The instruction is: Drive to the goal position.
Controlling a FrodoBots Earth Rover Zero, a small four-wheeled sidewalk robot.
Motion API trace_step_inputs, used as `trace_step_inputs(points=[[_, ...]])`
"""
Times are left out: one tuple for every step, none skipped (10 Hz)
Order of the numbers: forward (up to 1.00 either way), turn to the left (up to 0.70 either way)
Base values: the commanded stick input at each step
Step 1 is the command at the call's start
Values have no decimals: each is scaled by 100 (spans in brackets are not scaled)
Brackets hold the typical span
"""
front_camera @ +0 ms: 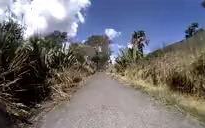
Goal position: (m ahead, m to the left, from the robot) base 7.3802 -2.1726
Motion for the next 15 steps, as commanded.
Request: trace_step_inputs(points=[[70,0],[70,0],[70,0],[70,0],[70,0],[70,0],[70,0],[70,0],[70,0],[70,0],[70,0],[70,0],[70,0],[70,0],[70,0]])
